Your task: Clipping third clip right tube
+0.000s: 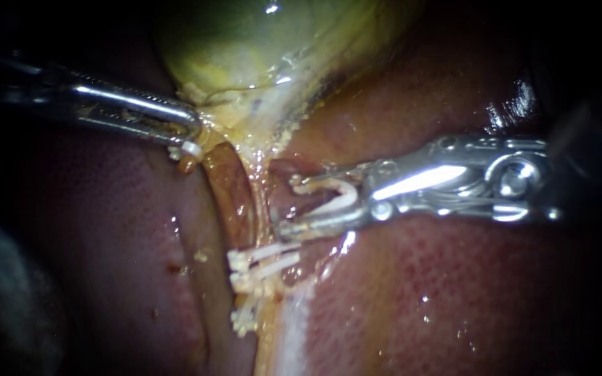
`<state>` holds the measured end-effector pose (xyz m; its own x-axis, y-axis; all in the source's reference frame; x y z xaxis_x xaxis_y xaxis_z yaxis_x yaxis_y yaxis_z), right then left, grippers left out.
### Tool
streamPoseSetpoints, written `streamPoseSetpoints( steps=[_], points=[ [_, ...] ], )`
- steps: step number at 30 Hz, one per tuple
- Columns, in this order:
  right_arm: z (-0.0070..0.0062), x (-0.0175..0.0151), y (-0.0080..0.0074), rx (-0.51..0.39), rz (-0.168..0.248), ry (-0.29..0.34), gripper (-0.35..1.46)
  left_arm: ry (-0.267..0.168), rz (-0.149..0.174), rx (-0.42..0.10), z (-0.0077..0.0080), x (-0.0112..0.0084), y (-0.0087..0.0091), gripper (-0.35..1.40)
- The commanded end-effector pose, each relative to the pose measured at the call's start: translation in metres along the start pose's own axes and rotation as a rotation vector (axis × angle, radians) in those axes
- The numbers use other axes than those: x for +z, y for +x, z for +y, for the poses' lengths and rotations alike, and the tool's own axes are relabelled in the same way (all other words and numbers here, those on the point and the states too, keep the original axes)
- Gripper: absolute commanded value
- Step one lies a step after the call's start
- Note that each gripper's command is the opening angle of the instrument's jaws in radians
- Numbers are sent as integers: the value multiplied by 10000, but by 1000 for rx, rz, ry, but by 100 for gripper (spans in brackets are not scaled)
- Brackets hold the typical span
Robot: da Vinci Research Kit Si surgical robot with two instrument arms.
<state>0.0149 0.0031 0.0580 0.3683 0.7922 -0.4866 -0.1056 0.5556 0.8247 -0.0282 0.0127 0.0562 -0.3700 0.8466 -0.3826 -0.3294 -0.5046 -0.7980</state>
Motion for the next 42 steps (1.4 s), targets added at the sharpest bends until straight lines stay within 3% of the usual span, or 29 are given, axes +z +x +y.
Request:
streamPoseSetpoints(
  steps=[1, 11, 17, 22, 27, 30, 37, 42],
  points=[
    [1, 4, 1, 8, 15, 8, 45, -4, -2, 1, 0, 0, 0, -35],
    [2, 32, 12, 127, 170, 110, 45, -3, -1, 1, 0, 1, -1, -35],
    [-10, 28, 24, 151, 253, 177, 45, -3, -1, 1, 0, 1, -1, -35],
    [-21, 20, 44, 165, 267, 190, 44, -3, -1, 1, 0, 1, -1, -35],
    [-22, 15, 54, 172, 270, 190, 41, -3, -1, 1, -1, 1, -1, -35],
    [-21, 12, 53, 174, 278, 180, 28, -3, -1, 1, -1, 1, -1, -35],
    [-21, 2, 47, 332, 284, 174, -35, -3, -1, 1, -1, 2, -1, -35],
    [-22, -2, 44, 360, 279, 180, -35, -3, -1, 1, -1, 2, -1, -35]
  ],
)
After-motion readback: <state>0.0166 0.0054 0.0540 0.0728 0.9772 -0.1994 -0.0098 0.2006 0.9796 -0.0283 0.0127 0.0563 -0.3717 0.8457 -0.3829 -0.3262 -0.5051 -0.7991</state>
